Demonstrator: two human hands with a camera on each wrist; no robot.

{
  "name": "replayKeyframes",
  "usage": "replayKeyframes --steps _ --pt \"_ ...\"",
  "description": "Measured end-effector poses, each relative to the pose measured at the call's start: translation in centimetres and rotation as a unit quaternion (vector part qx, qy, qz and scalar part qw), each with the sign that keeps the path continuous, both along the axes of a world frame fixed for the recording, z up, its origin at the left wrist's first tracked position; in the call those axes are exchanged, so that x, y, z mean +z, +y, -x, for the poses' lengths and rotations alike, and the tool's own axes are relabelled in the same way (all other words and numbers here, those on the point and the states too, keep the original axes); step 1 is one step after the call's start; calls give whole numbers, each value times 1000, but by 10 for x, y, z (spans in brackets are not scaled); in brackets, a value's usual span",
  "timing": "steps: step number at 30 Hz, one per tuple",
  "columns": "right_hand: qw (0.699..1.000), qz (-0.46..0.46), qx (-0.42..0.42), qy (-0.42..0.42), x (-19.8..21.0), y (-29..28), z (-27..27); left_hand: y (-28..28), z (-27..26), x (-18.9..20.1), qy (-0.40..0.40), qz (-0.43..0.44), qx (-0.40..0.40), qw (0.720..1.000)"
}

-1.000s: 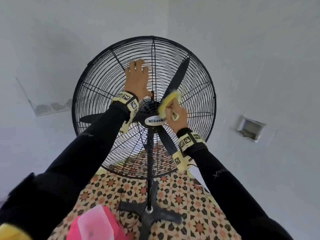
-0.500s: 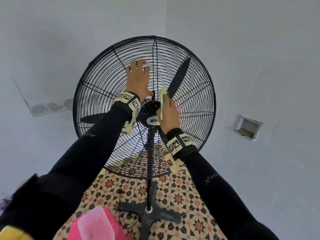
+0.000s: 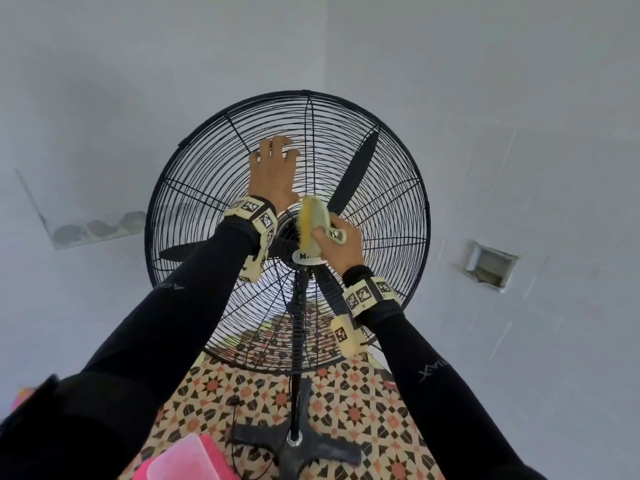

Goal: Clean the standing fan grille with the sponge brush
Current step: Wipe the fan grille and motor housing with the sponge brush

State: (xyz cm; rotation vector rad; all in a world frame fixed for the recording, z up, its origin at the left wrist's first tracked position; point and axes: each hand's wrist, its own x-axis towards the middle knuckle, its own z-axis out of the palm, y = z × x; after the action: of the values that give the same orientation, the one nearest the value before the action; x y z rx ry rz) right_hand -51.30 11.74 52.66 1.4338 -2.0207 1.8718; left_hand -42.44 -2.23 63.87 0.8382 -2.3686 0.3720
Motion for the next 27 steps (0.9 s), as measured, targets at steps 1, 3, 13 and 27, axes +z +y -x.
replayKeyframes --steps 1,3,13,27 --pt "999 -4 -11 -42 0 3 6 -1 -1 2 -4 -3 0 1000" --pt "996 -5 -64 -56 -3 5 23 -4 -2 6 -14 -8 1 1000" --pt "993 -28 -93 63 -5 0 24 6 9 10 -18 -4 29 999" --pt "952 -143 -246 112 19 -9 17 7 11 7 0 -2 5 1000"
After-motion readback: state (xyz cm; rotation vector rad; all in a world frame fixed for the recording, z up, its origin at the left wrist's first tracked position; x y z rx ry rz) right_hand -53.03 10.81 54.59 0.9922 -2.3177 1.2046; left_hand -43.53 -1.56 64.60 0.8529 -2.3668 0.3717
